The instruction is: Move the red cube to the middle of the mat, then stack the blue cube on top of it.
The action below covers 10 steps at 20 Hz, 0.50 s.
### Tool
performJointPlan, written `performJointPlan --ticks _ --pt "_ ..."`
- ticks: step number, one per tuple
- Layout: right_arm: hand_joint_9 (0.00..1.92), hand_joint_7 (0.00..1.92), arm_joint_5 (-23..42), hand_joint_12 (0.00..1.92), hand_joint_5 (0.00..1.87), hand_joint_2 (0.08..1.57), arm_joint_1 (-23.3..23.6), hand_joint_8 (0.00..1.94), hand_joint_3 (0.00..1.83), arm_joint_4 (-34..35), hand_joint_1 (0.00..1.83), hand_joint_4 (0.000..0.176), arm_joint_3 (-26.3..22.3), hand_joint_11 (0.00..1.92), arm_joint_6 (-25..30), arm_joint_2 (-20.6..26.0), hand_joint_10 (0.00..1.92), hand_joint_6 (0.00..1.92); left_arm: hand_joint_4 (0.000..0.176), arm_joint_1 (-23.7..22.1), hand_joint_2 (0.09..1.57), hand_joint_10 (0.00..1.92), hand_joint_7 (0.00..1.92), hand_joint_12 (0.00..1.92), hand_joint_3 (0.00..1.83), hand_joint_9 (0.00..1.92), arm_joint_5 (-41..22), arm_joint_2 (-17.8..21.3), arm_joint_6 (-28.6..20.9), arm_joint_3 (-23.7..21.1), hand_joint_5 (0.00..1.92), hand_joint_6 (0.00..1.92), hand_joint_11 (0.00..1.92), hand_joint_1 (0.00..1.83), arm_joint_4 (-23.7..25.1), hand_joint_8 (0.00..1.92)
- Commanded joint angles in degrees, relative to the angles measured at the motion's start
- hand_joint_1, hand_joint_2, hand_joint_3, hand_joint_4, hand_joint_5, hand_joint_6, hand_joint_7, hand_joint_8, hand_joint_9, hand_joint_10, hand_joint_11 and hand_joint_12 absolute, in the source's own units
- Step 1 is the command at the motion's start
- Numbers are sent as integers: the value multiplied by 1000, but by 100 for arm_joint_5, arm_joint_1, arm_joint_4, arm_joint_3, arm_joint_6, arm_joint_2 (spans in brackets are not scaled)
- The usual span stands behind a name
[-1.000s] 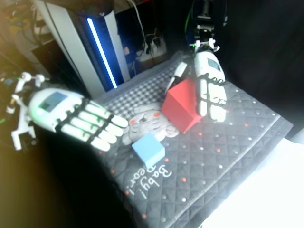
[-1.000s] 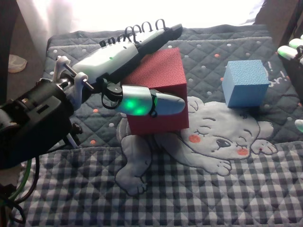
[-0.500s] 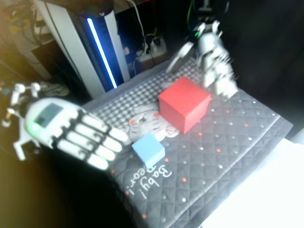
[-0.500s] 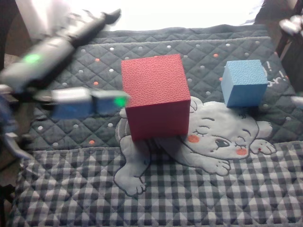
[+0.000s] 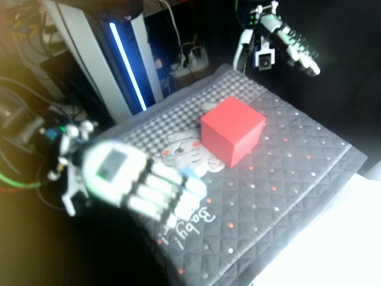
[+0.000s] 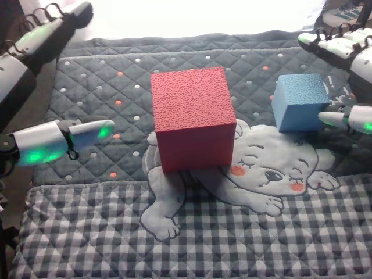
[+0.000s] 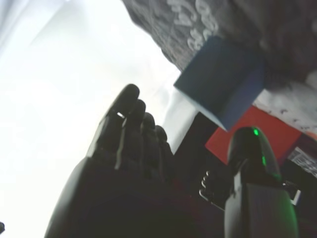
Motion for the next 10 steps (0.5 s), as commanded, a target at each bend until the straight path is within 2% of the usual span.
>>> performJointPlan --ticks 1,2,3,4,5,6,7,8,9,10 --pt "0 87 298 1062 62 1197 130 3 5 -42 879 0 117 0 -15 -104 438 26 83 30 1012 0 0 43 0 0 -792 33 -4 -5 0 0 55 819 2 0" --pt "0 115 192 878 103 1213 177 10 4 -39 890 0 189 0 -15 -181 398 53 96 63 1011 0 0 45 0 0 -824 34 -4 -12 0 0 47 841 -34 0" --pt "0 262 72 1342 189 1220 240 92 4 -39 882 0 258 0 -15 -268 801 156 85 127 1002 0 0 235 8 0 -893 34 -5 -20 9 9 9 850 -88 0" --pt "0 283 63 1586 107 1219 243 260 1 -39 907 0 266 0 -15 -292 1057 641 79 183 1001 0 0 341 4 0 -947 35 -5 -32 6 4 1 858 -122 0" --pt "228 299 63 1848 101 1214 248 1047 1 -39 957 0 265 182 -15 -299 1470 1250 76 192 987 0 0 444 0 0 -960 36 -5 -39 7 1 0 843 -127 0" --pt "417 347 63 1906 445 1329 249 1473 15 -39 964 0 263 402 -15 -296 1690 1582 77 197 982 0 0 505 0 0 -962 36 -5 -38 10 1 0 836 -136 0" --pt "718 645 63 1918 554 1340 249 1774 10 -42 977 0 253 696 -15 -269 1874 1629 81 205 989 0 0 518 3 0 -973 36 -5 -36 14 2 0 846 -157 0" --pt "778 726 66 1920 605 1329 264 1854 1 -68 1008 0 207 786 -15 -194 1912 1597 91 215 996 0 0 522 6 0 -991 36 -5 -36 10 0 0 849 -172 0" --pt "956 692 67 1921 660 1004 280 1924 744 -95 1081 0 182 1050 -15 -156 1919 1726 102 218 1009 0 0 487 5 0 -1000 37 -5 -36 19 1 0 866 -176 0" --pt "1274 1163 86 1921 1165 970 343 1940 553 -219 1413 0 91 1393 -15 -15 1921 1913 96 230 1017 0 0 446 3 0 -1019 40 -5 -37 24 1 0 864 -196 0"
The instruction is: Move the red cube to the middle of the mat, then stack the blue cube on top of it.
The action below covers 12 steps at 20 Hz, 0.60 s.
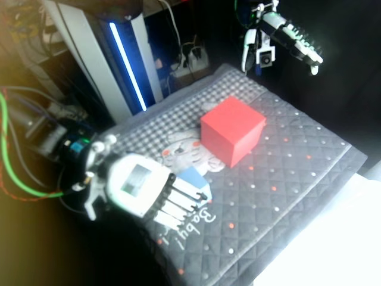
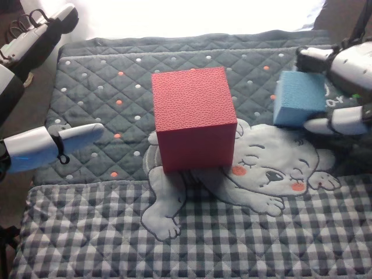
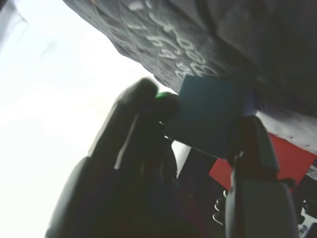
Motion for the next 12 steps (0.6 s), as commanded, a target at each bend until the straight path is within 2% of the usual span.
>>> performJointPlan --ticks 1,2,3,4,5,6,7,8,9,10,11,12 --pt "1274 1163 548 1921 1165 970 92 1940 553 -159 1413 0 -76 1393 -11 157 1921 1913 96 -22 1017 0 0 446 3 0 -769 40 -14 11 24 1 0 864 11 0" --pt "1377 1312 647 1921 1321 873 166 1941 719 -281 1463 0 -226 1455 -11 329 1921 1919 101 -11 1024 0 0 352 2 0 -796 40 -14 11 30 1 0 859 -12 0" --pt "1443 1366 740 1921 1342 854 245 1941 775 -382 1517 0 -333 1526 -11 459 1921 1921 109 1 1036 0 0 151 4 0 -817 40 -14 10 34 1 0 852 -33 0" --pt "1461 1389 765 1921 1345 844 365 1941 786 -459 1524 0 -409 1551 -10 561 1921 1921 105 11 1037 0 0 29 2 0 -828 41 -14 10 38 1 0 866 -55 0" --pt "1483 1403 762 1921 1319 794 528 1941 865 -576 1516 0 -458 1554 -10 640 1921 1921 121 20 1032 0 0 5 0 0 -832 45 -14 10 40 1 0 874 -77 0" --pt "1493 1401 737 1921 1243 786 757 1941 885 -773 1518 0 -539 1549 -8 703 1921 1921 127 30 1036 0 0 0 1 0 -844 47 -14 10 39 0 0 872 -100 0" --pt "1495 1368 730 1921 344 828 883 1941 847 -897 1521 0 -595 1544 -8 715 1921 1751 127 38 1037 0 0 0 1 0 -856 47 -14 11 40 1 0 867 -117 0" --pt "1503 1341 724 1921 371 1213 1055 1941 471 -1162 1036 0 -675 1547 111 789 1921 1887 123 45 1038 0 0 0 1 0 -872 47 -13 13 41 1 0 868 -136 0" --pt "1505 1337 729 1921 364 1371 1221 1941 244 -1590 923 0 -683 1548 551 820 1921 1908 107 54 1039 0 0 8 2 0 -892 47 -13 13 40 1 18 849 -153 0" --pt "1499 1307 783 1921 181 1283 1489 1941 81 -2263 1397 0 -714 1545 1157 825 1921 1725 94 69 1035 0 0 28 0 0 -926 47 -13 16 49 4 55 825 -186 0" --pt "1499 1307 814 1921 181 1283 1554 1941 81 -2411 1397 0 -756 1545 1191 825 1921 1725 94 81 1035 0 0 28 0 0 -945 47 -13 16 49 4 55 825 -206 0" --pt "1497 1299 888 1921 35 1223 1638 1941 67 -2582 1553 0 -819 1540 1198 824 1921 1317 93 102 1034 0 0 33 0 0 -971 46 -13 16 50 4 60 814 -227 0"
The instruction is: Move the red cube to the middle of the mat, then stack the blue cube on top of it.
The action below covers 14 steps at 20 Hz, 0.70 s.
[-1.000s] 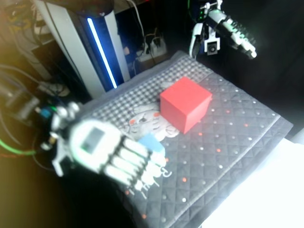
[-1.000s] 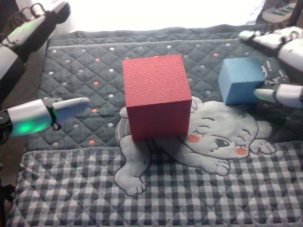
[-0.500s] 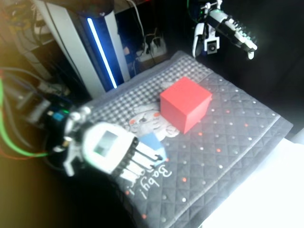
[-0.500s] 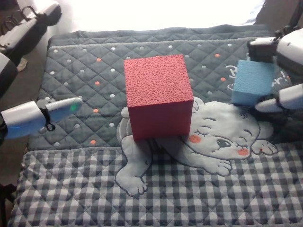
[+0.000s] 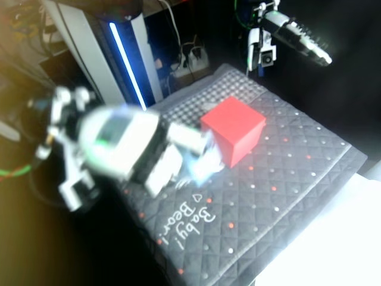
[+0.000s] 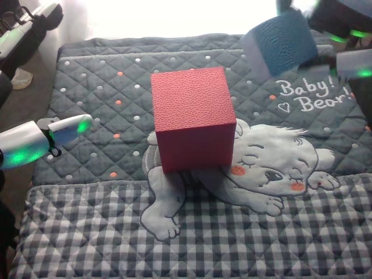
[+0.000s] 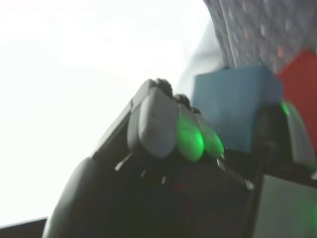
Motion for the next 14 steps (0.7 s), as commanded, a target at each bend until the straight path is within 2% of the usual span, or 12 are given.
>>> performJointPlan --ticks 1,2,3,4,5,6,7,8,9,12,13,14 --pt "1509 1311 770 1921 6 1217 136 1941 81 -10 1582 0 -27 1558 33 40 1921 568 82 -13 1043 0 0 44 4 0 -772 45 -15 16 52 4 74 794 37 0" --pt "1506 1308 892 1921 0 1121 192 1941 280 -149 1588 0 -71 1550 97 40 1921 450 81 11 1047 0 0 45 5 0 -790 44 -15 16 51 3 62 785 21 0" --pt "1488 1310 970 1921 33 971 223 1941 589 -255 1568 0 -103 1532 146 40 1921 462 83 33 1059 0 0 235 0 0 -805 46 -15 15 39 25 12 783 9 0" --pt "1496 1344 1009 1921 405 1124 228 1941 553 -302 1100 0 -115 1559 184 40 1921 1552 85 38 1056 0 0 331 0 0 -809 46 -15 16 35 14 2 779 3 0" --pt "1521 1414 1055 1921 1088 909 228 1941 798 -350 1443 0 -125 1613 233 40 1921 1847 64 38 1055 0 0 351 0 0 -812 44 -15 17 36 11 0 803 0 0" --pt "1528 1439 1098 1921 1307 781 228 1941 967 -388 1554 116 -131 1617 274 40 1921 1906 62 43 1042 0 0 299 0 0 -818 42 -15 17 49 5 0 793 -9 0" --pt "1544 1466 1148 1921 1231 716 228 1941 1038 -458 1628 164 -137 1637 351 40 1921 1918 43 56 1048 0 0 227 0 0 -822 42 -15 17 62 2 0 817 -18 0" --pt "1538 1468 1178 1921 1127 684 229 1941 1062 -531 1642 173 -150 1646 400 40 1921 1920 35 60 1054 0 0 215 2 0 -822 42 -15 17 58 0 0 822 -25 0" --pt "1542 1466 1184 1921 1206 656 231 1941 1100 -560 1623 175 -163 1648 401 40 1921 1921 21 61 1061 0 0 212 5 0 -823 42 -15 16 63 2 0 814 -30 0" --pt "1540 1445 1182 1921 1248 742 227 1941 1024 -525 1567 176 -126 1629 401 48 1921 1921 47 88 1080 0 0 139 3 0 -861 39 -16 12 55 0 0 804 -63 0" --pt "1540 1445 1177 1921 1248 742 205 1941 1024 -516 1567 176 -122 1629 400 55 1921 1921 47 98 1080 0 0 139 3 0 -871 39 -16 8 55 0 0 804 -70 0" --pt "1522 1416 1155 1921 775 865 119 1941 1047 -475 1113 0 -121 1605 400 73 1921 1921 36 118 1080 0 0 135 3 0 -885 38 -18 1 57 1 0 800 -82 0"
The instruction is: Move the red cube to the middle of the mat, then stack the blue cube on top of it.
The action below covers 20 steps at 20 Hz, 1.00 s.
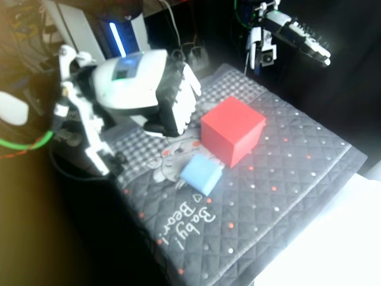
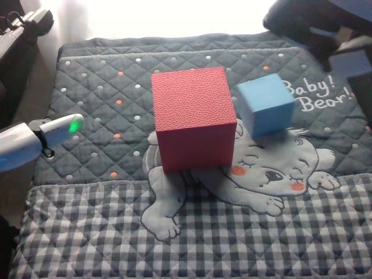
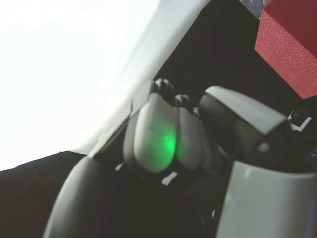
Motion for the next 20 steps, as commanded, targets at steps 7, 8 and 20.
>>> performJointPlan --ticks 7,8,20 --pt "4 4 -263 748 1 1214 -252 105 0 221 758 0 87 6 -156 95 228 201 60 -23 1079 0 0 26 0 0 -756 38 -15 -11 60 0 0 753 52 0" --pt "1 0 -457 155 0 1182 -261 20 0 221 784 0 99 0 -226 74 50 39 65 -23 1077 0 0 16 0 0 -756 38 -15 -14 59 0 0 760 45 0" --pt "0 0 -1509 0 0 1110 -476 0 0 433 826 0 884 0 -263 -902 0 0 119 32 1066 0 0 38 0 0 -842 36 -17 -40 59 1 40 794 -26 0"
